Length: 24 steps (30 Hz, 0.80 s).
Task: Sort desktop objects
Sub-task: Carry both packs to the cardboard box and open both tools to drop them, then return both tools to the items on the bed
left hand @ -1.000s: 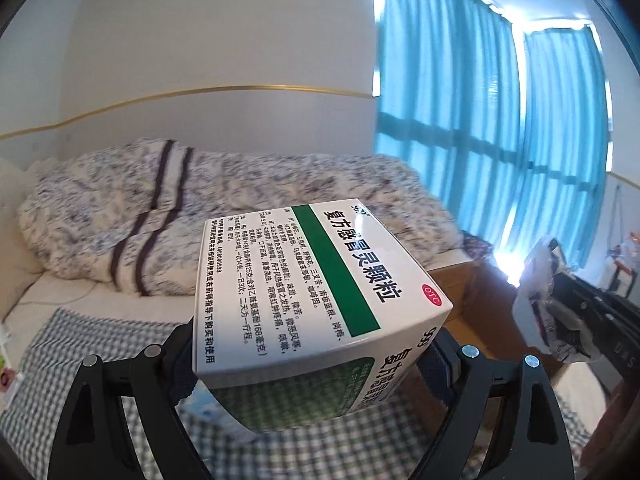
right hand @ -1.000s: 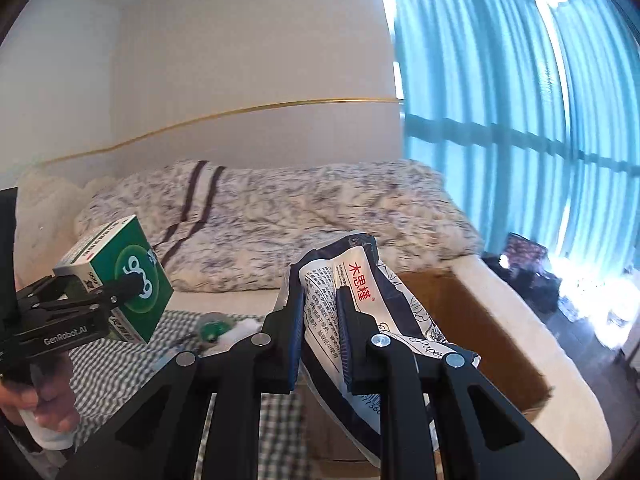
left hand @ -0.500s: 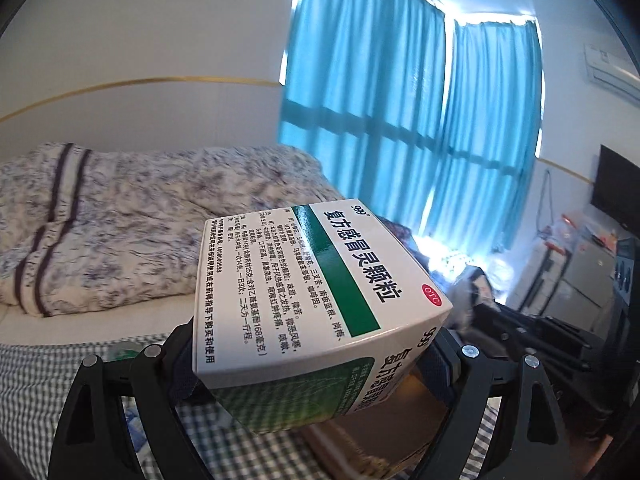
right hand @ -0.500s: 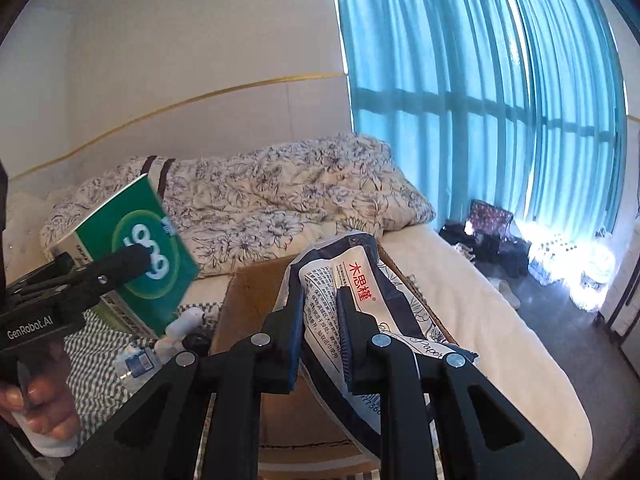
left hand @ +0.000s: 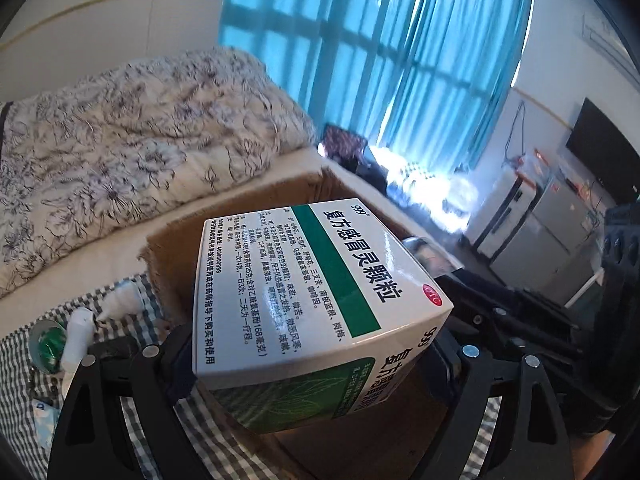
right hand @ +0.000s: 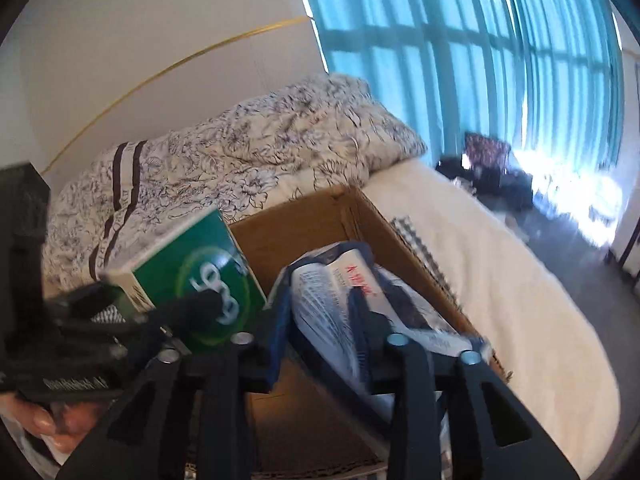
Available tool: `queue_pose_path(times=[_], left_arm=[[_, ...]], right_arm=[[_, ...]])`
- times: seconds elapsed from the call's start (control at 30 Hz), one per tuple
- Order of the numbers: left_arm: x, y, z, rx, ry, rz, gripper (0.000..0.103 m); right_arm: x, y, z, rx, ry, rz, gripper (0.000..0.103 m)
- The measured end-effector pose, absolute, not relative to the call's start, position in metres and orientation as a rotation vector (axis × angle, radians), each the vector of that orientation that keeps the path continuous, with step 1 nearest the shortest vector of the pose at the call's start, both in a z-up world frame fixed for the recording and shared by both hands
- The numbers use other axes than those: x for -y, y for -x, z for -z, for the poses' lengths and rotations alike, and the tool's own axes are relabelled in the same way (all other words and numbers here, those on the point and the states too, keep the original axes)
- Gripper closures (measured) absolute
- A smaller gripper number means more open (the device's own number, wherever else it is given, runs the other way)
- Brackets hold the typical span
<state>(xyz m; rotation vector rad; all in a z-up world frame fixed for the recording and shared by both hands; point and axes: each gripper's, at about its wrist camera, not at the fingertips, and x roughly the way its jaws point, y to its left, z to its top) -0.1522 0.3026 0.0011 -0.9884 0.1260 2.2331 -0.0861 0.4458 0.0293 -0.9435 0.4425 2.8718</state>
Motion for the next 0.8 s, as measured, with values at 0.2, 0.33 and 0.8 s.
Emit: queue_pose_path(times=[0.2,0.33,0.8], left_arm=[[-0.296,0.152,-0.001,-0.104,0.959,-2.239,0.003],[-0.293,0.153,-0.012,-0.096,0.913,-2.258,0.001],[-0.209,0.119,-0.070,-0.185,0.630,-2.622,0.000]], right_arm=[[-0.455,0.076,-0.031,-0.486,0.877,-2.854,0.048],[-0.453,0.067,-0.043,-0.461,0.798,-2.843,0.041],[-0.383,0.032,-0.105,-0.263,0.523,-2.962,0.021]])
